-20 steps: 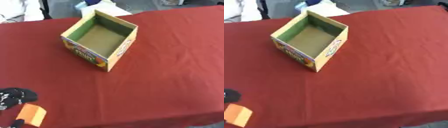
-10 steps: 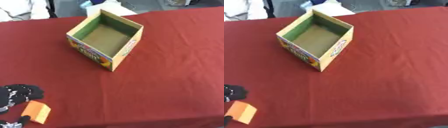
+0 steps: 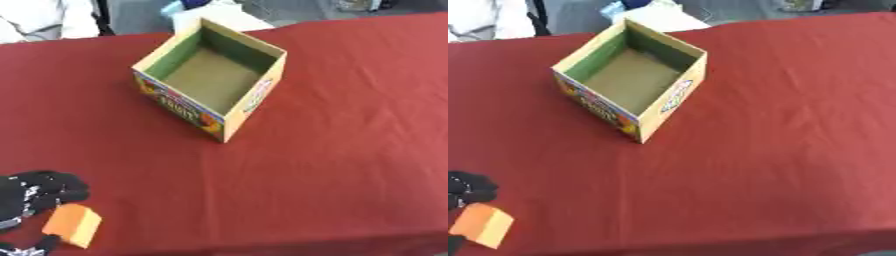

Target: Pick up objects on the table and place them in the box.

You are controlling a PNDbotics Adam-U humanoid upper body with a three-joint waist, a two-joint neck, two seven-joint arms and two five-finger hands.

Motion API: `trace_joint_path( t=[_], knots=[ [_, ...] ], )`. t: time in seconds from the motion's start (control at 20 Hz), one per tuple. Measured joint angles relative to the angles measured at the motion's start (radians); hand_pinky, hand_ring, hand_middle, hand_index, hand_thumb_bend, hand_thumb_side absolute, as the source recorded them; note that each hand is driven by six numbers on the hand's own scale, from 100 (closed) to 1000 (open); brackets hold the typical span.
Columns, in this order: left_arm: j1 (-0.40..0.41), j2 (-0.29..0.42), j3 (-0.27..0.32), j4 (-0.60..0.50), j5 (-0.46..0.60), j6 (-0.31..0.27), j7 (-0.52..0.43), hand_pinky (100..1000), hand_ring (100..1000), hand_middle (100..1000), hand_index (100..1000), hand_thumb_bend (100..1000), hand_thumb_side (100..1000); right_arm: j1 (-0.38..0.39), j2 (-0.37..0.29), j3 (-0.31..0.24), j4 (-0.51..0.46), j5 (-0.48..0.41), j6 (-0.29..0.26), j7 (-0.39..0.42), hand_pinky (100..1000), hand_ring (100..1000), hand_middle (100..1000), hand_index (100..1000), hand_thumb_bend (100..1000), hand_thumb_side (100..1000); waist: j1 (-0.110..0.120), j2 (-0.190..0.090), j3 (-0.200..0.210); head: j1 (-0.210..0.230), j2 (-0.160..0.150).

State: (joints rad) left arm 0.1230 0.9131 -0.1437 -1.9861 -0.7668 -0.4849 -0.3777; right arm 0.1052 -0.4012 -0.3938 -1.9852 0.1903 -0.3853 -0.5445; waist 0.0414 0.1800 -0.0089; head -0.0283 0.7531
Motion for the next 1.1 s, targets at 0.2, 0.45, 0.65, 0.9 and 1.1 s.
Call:
trace_joint_path(
  t=[0.2,0.45,0.65,0.9,1.1],
  knots=[
    [0.000,0.000,-0.006,0.000,-0.011,0.008,-0.020,950,982,926,1000,100,335,0.000,0.000,0.000,0.000,-0.001,0.000,0.001,636,744,508,696,100,757,0.000,0.001,0.000,0.000,0.000],
    [0.000,0.000,-0.008,0.000,-0.016,0.026,-0.033,936,966,888,984,100,336,0.000,0.001,0.000,0.000,-0.003,0.000,0.001,636,743,507,696,100,757,-0.001,0.002,0.000,0.001,-0.001],
    [-0.002,-0.001,-0.008,0.000,-0.015,0.052,-0.022,917,944,841,973,100,324,0.000,0.001,0.000,0.000,-0.004,0.001,0.002,635,743,506,695,100,758,-0.003,0.003,-0.001,0.003,-0.002],
    [-0.011,-0.009,-0.008,0.000,0.006,0.071,0.002,914,941,843,994,100,326,0.000,0.005,0.000,0.000,-0.004,0.002,0.004,635,743,505,695,100,759,-0.003,0.005,-0.003,0.003,-0.008],
    [-0.019,-0.009,-0.009,0.000,0.009,0.079,-0.001,921,948,861,1000,100,334,-0.001,0.009,0.000,0.000,-0.004,0.002,0.005,635,743,505,695,100,758,-0.003,0.006,-0.005,0.003,-0.008]
  ],
)
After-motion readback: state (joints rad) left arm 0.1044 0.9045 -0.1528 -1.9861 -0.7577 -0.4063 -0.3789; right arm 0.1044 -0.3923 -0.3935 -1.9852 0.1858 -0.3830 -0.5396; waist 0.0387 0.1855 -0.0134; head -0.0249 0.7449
